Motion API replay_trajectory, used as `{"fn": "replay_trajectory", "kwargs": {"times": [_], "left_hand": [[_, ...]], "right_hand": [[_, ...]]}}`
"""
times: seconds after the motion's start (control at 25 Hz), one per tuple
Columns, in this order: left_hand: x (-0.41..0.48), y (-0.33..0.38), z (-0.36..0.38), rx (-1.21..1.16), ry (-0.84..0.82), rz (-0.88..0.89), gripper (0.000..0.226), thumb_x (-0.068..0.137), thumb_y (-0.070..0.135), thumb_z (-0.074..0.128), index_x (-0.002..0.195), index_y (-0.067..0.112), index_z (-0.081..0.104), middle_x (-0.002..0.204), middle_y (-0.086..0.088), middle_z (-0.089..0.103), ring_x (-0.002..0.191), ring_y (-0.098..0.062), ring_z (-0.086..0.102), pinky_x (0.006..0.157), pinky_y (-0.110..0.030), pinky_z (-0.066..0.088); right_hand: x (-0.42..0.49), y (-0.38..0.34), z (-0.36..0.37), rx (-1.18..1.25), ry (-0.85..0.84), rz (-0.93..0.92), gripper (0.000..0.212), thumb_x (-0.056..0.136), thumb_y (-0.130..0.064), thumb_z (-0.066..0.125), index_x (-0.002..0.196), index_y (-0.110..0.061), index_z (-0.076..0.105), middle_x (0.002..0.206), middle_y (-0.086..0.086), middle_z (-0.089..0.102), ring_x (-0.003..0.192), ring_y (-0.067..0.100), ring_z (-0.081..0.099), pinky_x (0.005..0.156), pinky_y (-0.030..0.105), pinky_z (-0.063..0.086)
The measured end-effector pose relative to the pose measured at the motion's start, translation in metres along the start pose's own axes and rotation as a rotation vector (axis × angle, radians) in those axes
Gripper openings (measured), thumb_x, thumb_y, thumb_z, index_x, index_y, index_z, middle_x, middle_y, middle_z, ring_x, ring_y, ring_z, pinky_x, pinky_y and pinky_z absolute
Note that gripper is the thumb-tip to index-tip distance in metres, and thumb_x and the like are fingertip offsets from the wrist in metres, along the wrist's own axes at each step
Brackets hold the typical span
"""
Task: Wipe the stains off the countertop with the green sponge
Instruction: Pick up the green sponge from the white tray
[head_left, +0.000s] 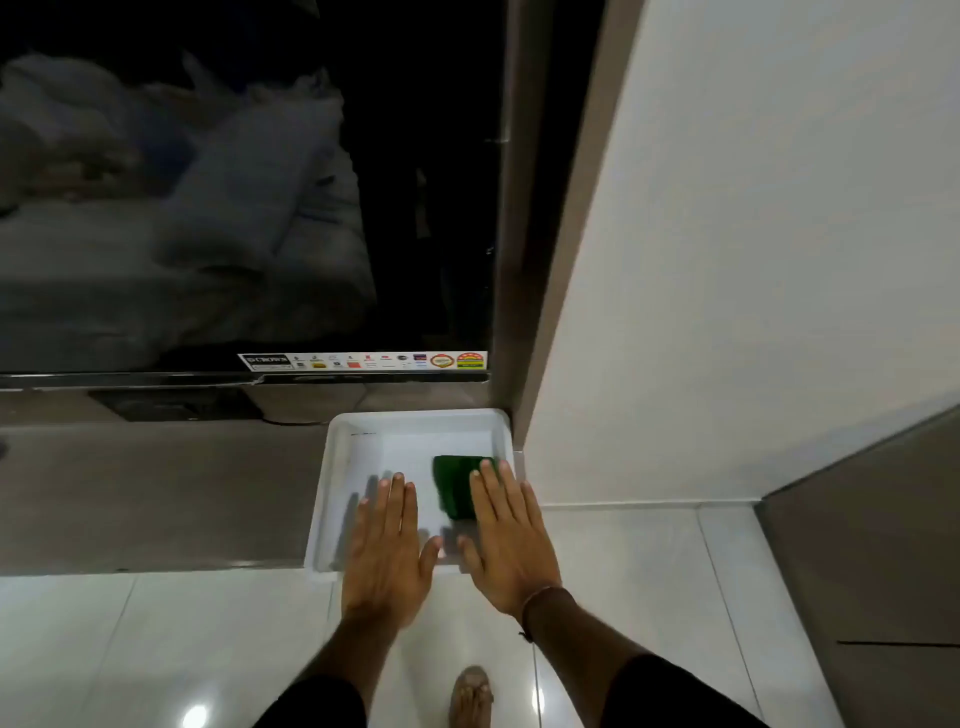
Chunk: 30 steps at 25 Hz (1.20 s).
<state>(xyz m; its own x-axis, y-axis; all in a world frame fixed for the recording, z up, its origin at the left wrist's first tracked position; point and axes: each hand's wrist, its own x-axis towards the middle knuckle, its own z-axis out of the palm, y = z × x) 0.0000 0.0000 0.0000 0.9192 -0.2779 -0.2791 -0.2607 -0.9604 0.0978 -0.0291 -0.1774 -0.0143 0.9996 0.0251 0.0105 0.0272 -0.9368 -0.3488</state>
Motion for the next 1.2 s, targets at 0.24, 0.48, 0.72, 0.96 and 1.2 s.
{"fn": "replay_trajectory", "kwargs": {"times": [0.24, 0.48, 0.72, 0.96, 1.2], "left_hand": [[0.063, -0.042, 0.011, 0.066, 0.050, 0.031, 0.078, 0.109, 0.057, 0.018, 0.164, 0.008, -0.008, 0.174, -0.018, -0.014, 0.159, -0.035, -0.017, 0.130, -0.055, 0.006], [0.082, -0.053, 0.027, 0.023, 0.019, 0.105, 0.080, 0.108, 0.054, 0.031, 0.164, 0.007, -0.002, 0.175, -0.020, -0.007, 0.160, -0.036, -0.012, 0.130, -0.056, 0.006], [0.072, -0.055, 0.024, -0.064, 0.015, 0.131, 0.083, 0.100, 0.058, 0.010, 0.164, 0.006, 0.005, 0.174, -0.023, -0.002, 0.161, -0.038, -0.007, 0.129, -0.061, 0.010], [0.048, -0.036, -0.016, -0.008, 0.078, 0.136, 0.105, 0.082, 0.073, -0.028, 0.164, 0.011, -0.005, 0.173, -0.015, -0.012, 0.159, -0.033, -0.016, 0.131, -0.056, -0.005], [0.032, 0.053, -0.048, -0.050, 0.069, 0.397, 0.101, 0.098, 0.070, -0.006, 0.156, -0.001, 0.037, 0.166, -0.022, 0.034, 0.153, -0.042, 0.032, 0.124, -0.046, -0.002]], "right_hand": [[0.074, -0.021, 0.042, -0.132, -0.214, -0.006, 0.095, 0.097, -0.066, 0.042, 0.162, -0.015, -0.006, 0.168, 0.005, -0.017, 0.156, 0.029, -0.017, 0.122, 0.048, -0.012], [0.091, -0.011, 0.060, -0.086, -0.324, 0.023, 0.093, 0.097, -0.060, 0.041, 0.161, -0.019, -0.013, 0.166, 0.003, -0.023, 0.154, 0.029, -0.024, 0.125, 0.053, -0.010], [0.082, -0.011, 0.058, -0.116, -0.257, 0.002, 0.077, 0.109, -0.033, 0.044, 0.161, -0.014, -0.009, 0.173, 0.011, -0.008, 0.157, 0.033, -0.012, 0.127, 0.051, 0.000], [0.062, -0.030, 0.000, -0.076, -0.102, -0.032, 0.084, 0.103, -0.024, 0.058, 0.162, -0.013, 0.000, 0.173, 0.011, 0.001, 0.157, 0.034, -0.006, 0.127, 0.053, 0.003], [-0.011, 0.035, -0.077, -0.131, 0.036, 0.167, 0.071, 0.099, -0.004, 0.033, 0.162, -0.009, 0.000, 0.173, 0.015, 0.002, 0.157, 0.038, -0.008, 0.126, 0.055, 0.004]]}}
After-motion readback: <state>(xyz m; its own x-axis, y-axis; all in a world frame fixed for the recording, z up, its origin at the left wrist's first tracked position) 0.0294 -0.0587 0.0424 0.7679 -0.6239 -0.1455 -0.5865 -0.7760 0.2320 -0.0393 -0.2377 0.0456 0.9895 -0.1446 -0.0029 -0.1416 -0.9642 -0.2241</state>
